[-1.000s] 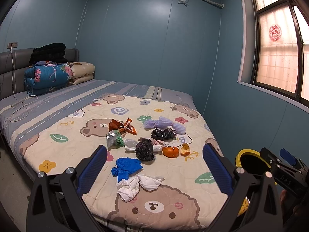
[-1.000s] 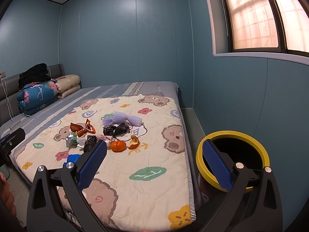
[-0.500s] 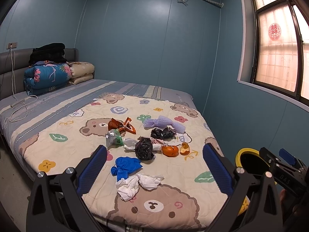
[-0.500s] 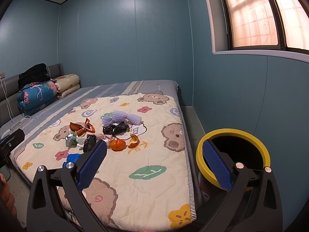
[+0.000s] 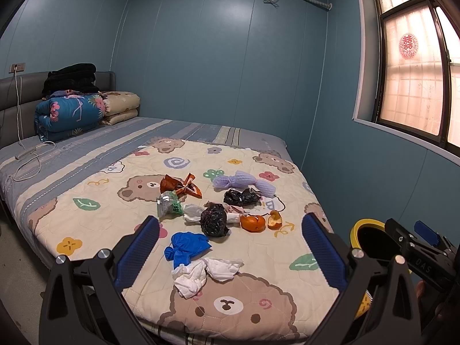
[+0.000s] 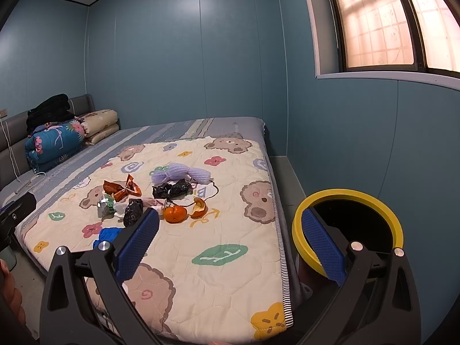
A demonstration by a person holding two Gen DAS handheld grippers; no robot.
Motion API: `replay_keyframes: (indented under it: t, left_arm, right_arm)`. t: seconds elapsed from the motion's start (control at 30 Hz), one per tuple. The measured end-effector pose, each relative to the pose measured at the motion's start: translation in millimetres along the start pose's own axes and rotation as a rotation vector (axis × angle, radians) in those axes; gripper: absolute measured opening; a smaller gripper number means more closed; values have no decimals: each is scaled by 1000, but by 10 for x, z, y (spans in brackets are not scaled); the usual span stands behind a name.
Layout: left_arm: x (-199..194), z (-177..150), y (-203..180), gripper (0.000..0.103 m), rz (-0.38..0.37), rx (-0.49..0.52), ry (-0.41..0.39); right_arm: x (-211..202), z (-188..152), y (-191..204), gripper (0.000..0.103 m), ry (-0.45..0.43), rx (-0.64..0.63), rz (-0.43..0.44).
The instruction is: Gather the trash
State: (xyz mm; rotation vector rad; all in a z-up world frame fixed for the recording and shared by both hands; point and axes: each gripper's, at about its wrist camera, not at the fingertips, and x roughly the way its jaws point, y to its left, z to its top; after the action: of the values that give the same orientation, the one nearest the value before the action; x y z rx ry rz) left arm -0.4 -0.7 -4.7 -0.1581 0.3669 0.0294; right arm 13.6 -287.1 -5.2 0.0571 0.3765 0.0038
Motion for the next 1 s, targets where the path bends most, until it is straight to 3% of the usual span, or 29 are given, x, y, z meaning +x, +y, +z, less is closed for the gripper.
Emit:
replay_keyframes:
  t: [1.0]
  left_arm:
    - [13, -42, -32, 96, 0, 1, 5]
  right_arm:
    - [28, -63, 30, 95, 15, 13, 1]
